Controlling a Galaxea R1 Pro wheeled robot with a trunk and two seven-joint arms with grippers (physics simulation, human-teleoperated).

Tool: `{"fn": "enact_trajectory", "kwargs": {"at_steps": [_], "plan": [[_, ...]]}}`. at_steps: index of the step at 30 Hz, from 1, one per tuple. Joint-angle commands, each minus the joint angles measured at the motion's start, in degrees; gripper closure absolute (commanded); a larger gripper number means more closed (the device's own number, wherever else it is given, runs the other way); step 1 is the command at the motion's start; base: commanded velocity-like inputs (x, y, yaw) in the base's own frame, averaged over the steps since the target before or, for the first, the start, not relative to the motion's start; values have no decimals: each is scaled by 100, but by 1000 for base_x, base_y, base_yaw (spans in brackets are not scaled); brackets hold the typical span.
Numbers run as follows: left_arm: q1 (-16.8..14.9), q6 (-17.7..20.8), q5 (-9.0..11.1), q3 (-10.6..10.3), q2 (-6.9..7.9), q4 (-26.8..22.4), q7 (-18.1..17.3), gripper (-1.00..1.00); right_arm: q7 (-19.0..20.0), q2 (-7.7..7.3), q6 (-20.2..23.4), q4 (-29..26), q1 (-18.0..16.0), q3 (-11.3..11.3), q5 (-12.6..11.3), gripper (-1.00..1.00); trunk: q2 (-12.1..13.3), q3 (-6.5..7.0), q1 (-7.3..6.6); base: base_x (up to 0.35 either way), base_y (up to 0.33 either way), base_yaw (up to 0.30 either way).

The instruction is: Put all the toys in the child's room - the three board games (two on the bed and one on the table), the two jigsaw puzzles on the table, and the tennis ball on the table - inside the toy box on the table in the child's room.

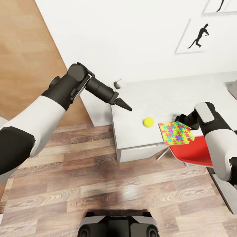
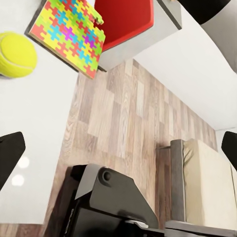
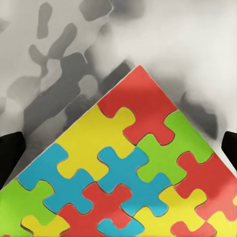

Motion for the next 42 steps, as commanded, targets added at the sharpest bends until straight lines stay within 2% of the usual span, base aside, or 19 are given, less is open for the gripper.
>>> {"fn": "enact_trajectory", "kwargs": {"at_steps": [1, 8, 42], "plan": [[-5, 60, -63, -1, -2, 0, -47, -100, -54, 1, 20, 314, 1, 0, -130, -100, -7, -9, 4, -87, 0, 0], [-5, 60, -152, 3, -2, 0, -47, -100, -54, 1, 20, 314, 1, 5, -130, -100, -7, -9, 4, -77, 0, 0], [-5, 60, -157, -6, 16, 0, -47, -100, -54, 10, 20, 314, 1, -2, -130, -100, -7, -9, 4, -32, 0, 0]]}}
